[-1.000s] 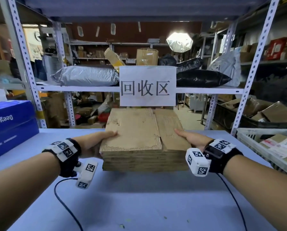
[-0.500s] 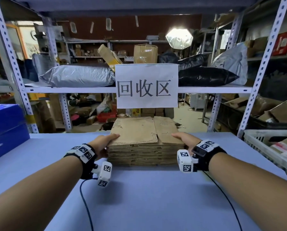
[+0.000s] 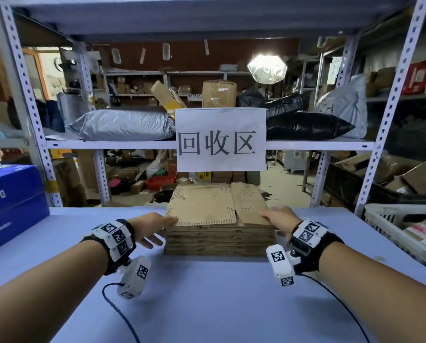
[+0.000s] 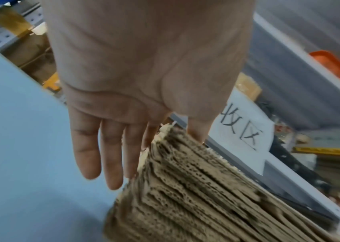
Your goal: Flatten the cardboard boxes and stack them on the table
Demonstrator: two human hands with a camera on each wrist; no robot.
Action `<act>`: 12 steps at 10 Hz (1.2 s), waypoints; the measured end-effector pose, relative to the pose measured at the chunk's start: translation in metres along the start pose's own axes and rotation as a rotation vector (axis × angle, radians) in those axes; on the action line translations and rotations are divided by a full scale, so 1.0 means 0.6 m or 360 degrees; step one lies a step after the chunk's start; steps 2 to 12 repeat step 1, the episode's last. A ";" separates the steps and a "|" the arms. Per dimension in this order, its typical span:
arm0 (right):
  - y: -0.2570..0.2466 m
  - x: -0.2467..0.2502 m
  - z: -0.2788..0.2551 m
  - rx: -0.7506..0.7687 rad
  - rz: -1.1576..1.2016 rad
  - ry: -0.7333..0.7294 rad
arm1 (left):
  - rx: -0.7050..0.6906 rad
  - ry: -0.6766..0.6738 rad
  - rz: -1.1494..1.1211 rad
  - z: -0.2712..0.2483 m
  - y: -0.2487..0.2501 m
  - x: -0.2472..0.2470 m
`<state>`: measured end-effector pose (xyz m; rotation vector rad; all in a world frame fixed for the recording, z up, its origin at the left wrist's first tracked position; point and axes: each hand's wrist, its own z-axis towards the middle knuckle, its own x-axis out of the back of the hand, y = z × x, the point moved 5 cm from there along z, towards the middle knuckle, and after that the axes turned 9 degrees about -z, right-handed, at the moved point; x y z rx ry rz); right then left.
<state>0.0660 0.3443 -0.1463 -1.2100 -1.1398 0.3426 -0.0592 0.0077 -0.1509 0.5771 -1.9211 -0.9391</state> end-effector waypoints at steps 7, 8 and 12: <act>-0.028 0.052 -0.056 0.0308 0.0242 0.0154 | -0.0109 0.0024 0.0032 -0.064 -0.020 0.015; -0.028 0.052 -0.056 0.0308 0.0242 0.0154 | -0.0109 0.0024 0.0032 -0.064 -0.020 0.015; -0.028 0.052 -0.056 0.0308 0.0242 0.0154 | -0.0109 0.0024 0.0032 -0.064 -0.020 0.015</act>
